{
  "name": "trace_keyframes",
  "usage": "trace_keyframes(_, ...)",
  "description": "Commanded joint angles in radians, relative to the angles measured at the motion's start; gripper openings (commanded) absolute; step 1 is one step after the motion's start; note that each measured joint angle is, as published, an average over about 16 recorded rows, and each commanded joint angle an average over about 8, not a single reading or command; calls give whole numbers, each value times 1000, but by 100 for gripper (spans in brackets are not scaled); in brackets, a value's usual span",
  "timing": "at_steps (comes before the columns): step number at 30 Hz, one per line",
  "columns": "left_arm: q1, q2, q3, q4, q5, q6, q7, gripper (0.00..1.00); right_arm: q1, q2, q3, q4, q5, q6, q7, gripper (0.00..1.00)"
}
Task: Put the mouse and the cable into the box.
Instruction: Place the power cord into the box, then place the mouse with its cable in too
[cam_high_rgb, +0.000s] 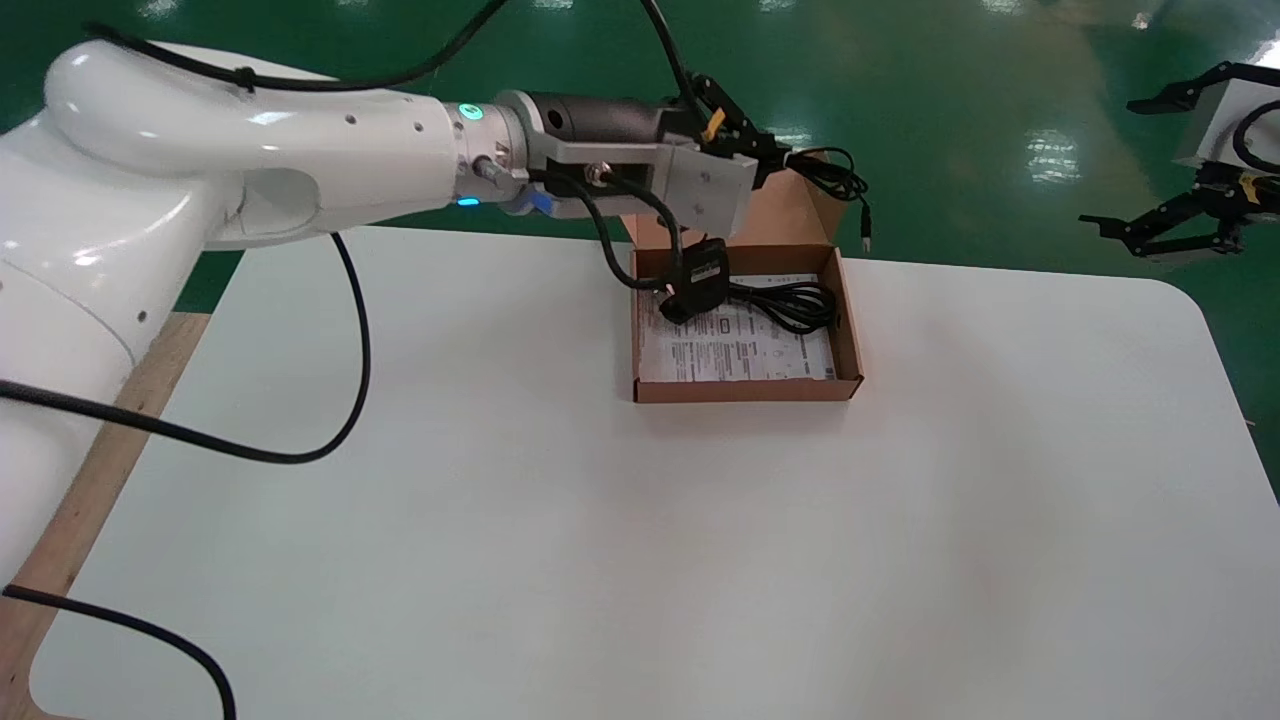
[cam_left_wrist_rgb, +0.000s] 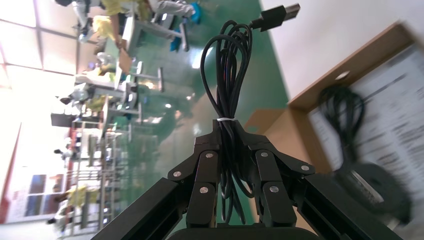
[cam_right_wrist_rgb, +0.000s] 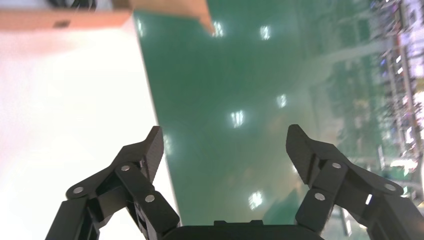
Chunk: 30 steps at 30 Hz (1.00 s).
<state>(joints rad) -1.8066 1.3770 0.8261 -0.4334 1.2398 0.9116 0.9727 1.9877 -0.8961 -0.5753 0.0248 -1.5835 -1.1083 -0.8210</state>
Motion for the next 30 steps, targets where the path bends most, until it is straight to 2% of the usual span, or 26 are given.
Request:
trace_keyframes(1,28,0,43,-45,-25,-28,-25,0,5,20,-7,-9,-11,-5,3,100)
trace_keyframes(7,60,-3,158,-72,-90,-87,-97,0,20,48,-18,-10,-26,-23,-1,100)
trace_keyframes(15,107,-9,279,-14,-142,-111,-234,0,41,73,-26,-13,-37,-42,6,100)
trace_keyframes(22,115,-9,351,-15,-153,-131,-314,0,92,118,-49,-4,-71,-80,21,100)
trace_keyframes(30,126,-4,418,-56,-177,-235,-390,0,166,198,-103,15,-151,-140,46,100)
